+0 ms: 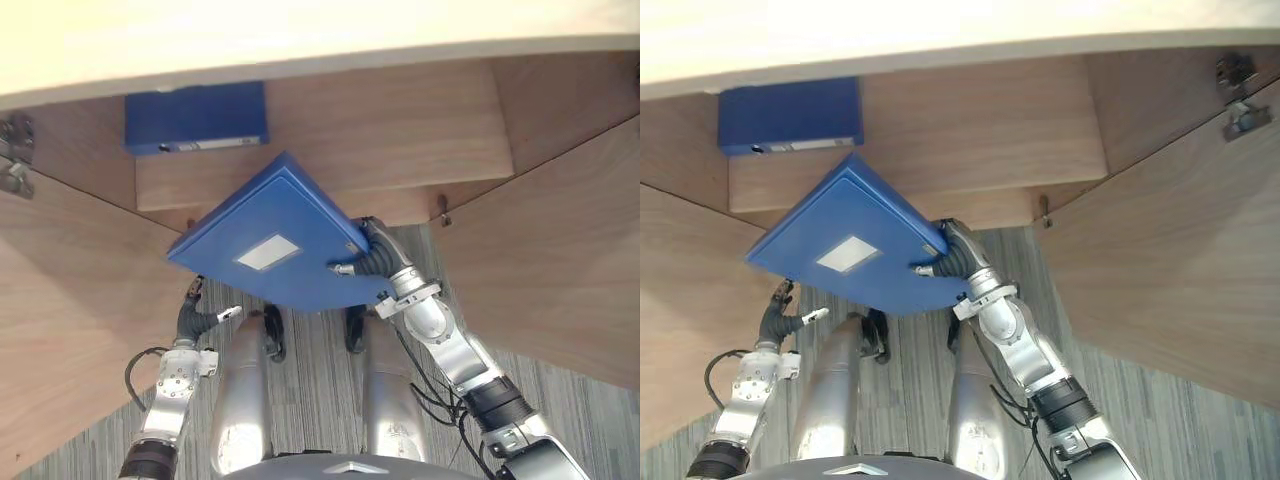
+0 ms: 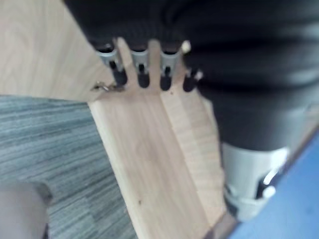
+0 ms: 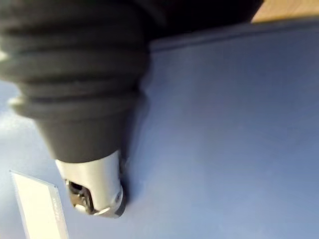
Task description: Walk over to the cabinet, pick up the folder, carry it to the office cabinet, place the folder inside the office cabinet, then close the office cabinet door
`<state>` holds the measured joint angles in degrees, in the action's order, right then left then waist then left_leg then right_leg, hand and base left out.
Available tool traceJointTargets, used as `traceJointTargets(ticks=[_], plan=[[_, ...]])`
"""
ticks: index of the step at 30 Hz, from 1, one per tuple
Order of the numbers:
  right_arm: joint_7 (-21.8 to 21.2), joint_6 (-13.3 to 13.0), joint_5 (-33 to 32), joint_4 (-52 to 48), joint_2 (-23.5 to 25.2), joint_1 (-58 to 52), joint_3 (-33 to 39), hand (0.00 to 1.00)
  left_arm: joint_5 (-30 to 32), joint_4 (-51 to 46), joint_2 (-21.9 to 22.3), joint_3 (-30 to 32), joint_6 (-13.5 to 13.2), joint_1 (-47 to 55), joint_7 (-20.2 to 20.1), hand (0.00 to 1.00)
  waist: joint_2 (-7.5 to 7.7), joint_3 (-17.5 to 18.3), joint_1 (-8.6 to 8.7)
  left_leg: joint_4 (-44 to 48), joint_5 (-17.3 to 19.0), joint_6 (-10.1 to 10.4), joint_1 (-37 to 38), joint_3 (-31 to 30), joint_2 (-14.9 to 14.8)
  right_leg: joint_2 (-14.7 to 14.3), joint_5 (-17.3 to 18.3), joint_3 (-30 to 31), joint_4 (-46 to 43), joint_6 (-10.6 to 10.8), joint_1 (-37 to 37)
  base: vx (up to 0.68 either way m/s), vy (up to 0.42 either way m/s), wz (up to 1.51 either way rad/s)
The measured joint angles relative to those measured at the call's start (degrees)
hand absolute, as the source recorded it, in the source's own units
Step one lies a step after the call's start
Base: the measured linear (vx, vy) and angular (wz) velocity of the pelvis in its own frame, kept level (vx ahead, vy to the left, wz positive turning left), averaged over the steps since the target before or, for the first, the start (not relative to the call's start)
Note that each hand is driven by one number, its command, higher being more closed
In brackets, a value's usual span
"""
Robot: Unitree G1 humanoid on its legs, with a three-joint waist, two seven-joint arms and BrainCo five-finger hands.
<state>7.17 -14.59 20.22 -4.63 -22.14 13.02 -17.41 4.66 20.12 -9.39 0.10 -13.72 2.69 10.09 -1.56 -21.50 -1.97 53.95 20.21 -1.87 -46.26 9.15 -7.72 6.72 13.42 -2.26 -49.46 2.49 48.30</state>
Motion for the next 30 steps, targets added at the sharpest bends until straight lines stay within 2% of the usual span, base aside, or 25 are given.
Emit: traceJointTargets(ticks=[3,4,8,14,21,26,30], plan=[[1.0,0.1,-1.5,-1.5,2.0,1.5,1.3,1.0,-0.8,-1.9,1.7,0.2,0.0,-1.1,0.4,0.0,-0.01,-0.6,-0.22,1.3,-0.1,-0.2,-3.0,0.1,-0.4,0.0,0.0,0.0,-1.5,0.0,3.1,-0.04,-0.019,-0.04],[1.0,0.1,-4.8,-1.5,3.9,3.1,2.6,1.0,-1.9,-2.7,2.5,0.4,0.1,-2.8,0.9,0.0,0.02,-1.8,-0.49,2.1,-0.1,-0.3,-4.7,0.0,-0.7,0.0,-0.1,-0.1,-2.4,0.2,4.9,-0.04,-0.031,0.0],[1.1,0.9,-11.8,-1.5,6.1,4.7,5.5,1.0,-3.5,-5.6,4.2,2.4,0.2,-4.9,1.4,0.0,0.05,-3.6,-1.05,2.3,-0.2,0.0,-8.0,0.0,-1.2,-0.1,-0.1,-0.3,-3.2,-0.1,8.3,-0.03,-0.048,0.03],[1.6,1.2,-22.3,-1.2,6.4,7.1,11.1,1.0,-6.7,-6.0,5.1,6.1,0.2,-7.2,2.2,0.0,0.03,-5.9,-1.21,2.3,-0.7,-0.1,-9.9,-0.3,-1.5,-0.2,0.1,-0.7,-3.7,-0.4,10.3,0.01,-0.045,0.01],[3.5,1.0,-34.9,0.0,5.8,12.5,18.3,1.0,-8.5,-6.1,5.5,6.8,0.1,-7.8,2.2,0.0,0.05,-6.2,-1.61,1.9,-1.0,0.4,-12.0,-1.2,-1.5,-0.1,0.4,-1.6,-3.6,-0.7,11.9,0.0,-0.043,0.04],[4.6,0.4,-42.8,1.4,5.4,17.0,21.2,1.0,-9.1,-6.8,5.6,7.0,0.1,-7.7,2.2,0.0,0.05,-6.2,-1.72,1.0,-1.6,0.8,-12.6,-1.4,-1.3,0.0,0.5,-1.9,-3.4,-1.0,12.5,-0.03,-0.069,0.04],[4.8,-0.2,-46.0,5.3,3.5,22.1,20.9,1.0,-9.6,-8.2,6.2,7.0,0.1,-7.7,2.2,0.0,0.05,-6.2,-1.74,0.8,-1.9,1.1,-13.0,-1.7,-1.4,0.0,0.4,-2.3,-3.5,-1.0,13.0,-0.02,-0.058,0.02]])
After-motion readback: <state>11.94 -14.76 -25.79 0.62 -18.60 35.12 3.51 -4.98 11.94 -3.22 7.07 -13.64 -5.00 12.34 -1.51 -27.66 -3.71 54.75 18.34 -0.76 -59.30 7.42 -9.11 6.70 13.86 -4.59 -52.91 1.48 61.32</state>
